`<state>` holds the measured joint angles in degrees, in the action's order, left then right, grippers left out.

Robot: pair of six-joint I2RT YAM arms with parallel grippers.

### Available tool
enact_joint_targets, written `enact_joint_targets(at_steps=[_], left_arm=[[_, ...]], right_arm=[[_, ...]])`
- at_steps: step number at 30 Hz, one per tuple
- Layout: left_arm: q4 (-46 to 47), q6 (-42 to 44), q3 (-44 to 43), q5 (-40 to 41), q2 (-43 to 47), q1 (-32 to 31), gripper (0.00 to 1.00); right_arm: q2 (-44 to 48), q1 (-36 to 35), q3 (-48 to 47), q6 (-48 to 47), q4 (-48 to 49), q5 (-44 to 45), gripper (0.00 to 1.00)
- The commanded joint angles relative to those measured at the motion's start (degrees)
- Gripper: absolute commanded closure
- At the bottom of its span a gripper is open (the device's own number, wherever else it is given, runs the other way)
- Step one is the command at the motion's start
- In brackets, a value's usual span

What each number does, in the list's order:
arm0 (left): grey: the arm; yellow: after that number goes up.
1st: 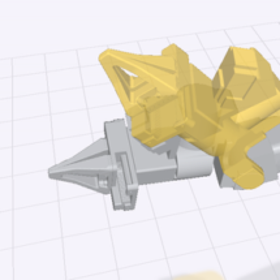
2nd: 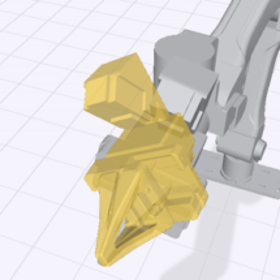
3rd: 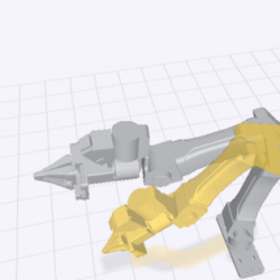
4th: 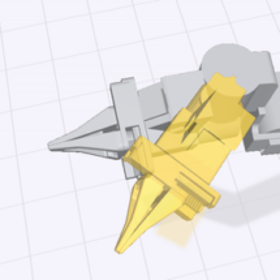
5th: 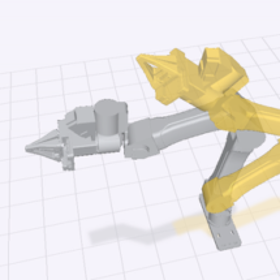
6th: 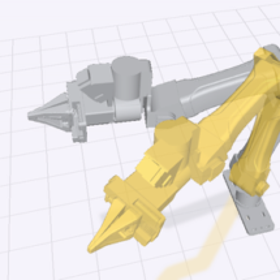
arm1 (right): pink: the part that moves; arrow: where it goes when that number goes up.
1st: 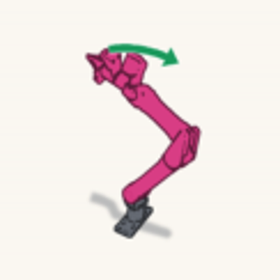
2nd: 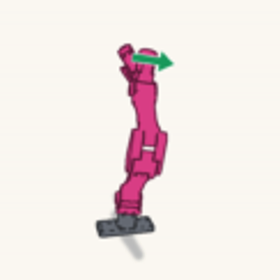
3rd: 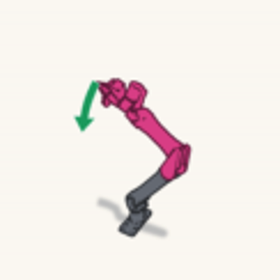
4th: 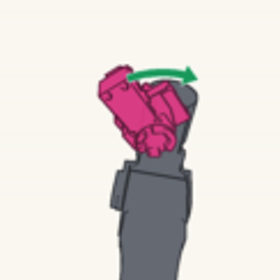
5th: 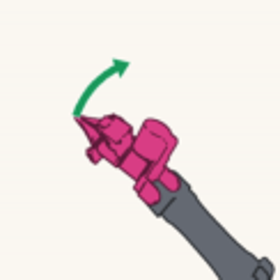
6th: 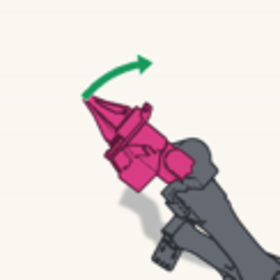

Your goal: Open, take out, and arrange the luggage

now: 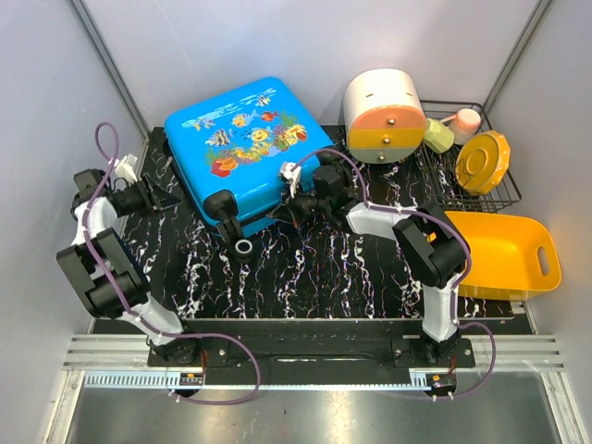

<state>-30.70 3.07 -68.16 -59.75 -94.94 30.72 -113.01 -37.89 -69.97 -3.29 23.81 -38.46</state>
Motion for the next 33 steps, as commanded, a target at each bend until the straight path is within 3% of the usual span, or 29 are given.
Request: enact_joint_targets(at_steps=[1,11,18,21,22,23,27,28,29,33], left_arm=[[-3.5,6.86,4.15,1.55,8.18,0.48,0.5],[1.25,-2.26,11.64,5.35,11.26,-7.43,0.57],[8.36,-11.41,12.53,6.13,10.65,-8.4,0.59],[8.46,-12.74,10.6,7.8,9.6,-8.4,0.59],[8.37,-12.83,10.16,8.06,9.33,-7.79,0.59],[8.29,-13.09,9.89,8.15,9.24,-7.43,0.58],[7.15,-13.44,9.1,8.42,9.85,-5.41,0.53],[6.8,-13.7,9.1,8.85,10.03,-4.97,0.52],[6.36,-13.71,9.19,8.94,10.38,-4.79,0.51],[5.39,-14.58,11.37,9.82,13.98,-4.79,0.38]], right_arm=[[5.87,2.03,0.89,1.69,11.25,2.51,1.0],[4.21,-8.51,4.84,2.76,17.92,17.78,1.0],[2.89,-12.82,5.73,4.87,21.45,21.41,1.0],[4.72,-12.82,5.29,5.32,18.3,20.79,0.76],[5.95,-12.74,5.55,3.57,15.15,20.97,0.6],[7.53,-12.47,6.77,1.99,13.38,20.71,0.53],[17.97,-7.3,8.28,-0.31,-2.06,17.02,0.38],[19.65,-5.02,7.84,-1.53,-10.2,16.58,0.35],[21.24,-4.04,6.71,-2.07,-14.02,16.14,0.27],[28.53,0.26,1.78,-5.49,-29.76,17.97,0.12]])
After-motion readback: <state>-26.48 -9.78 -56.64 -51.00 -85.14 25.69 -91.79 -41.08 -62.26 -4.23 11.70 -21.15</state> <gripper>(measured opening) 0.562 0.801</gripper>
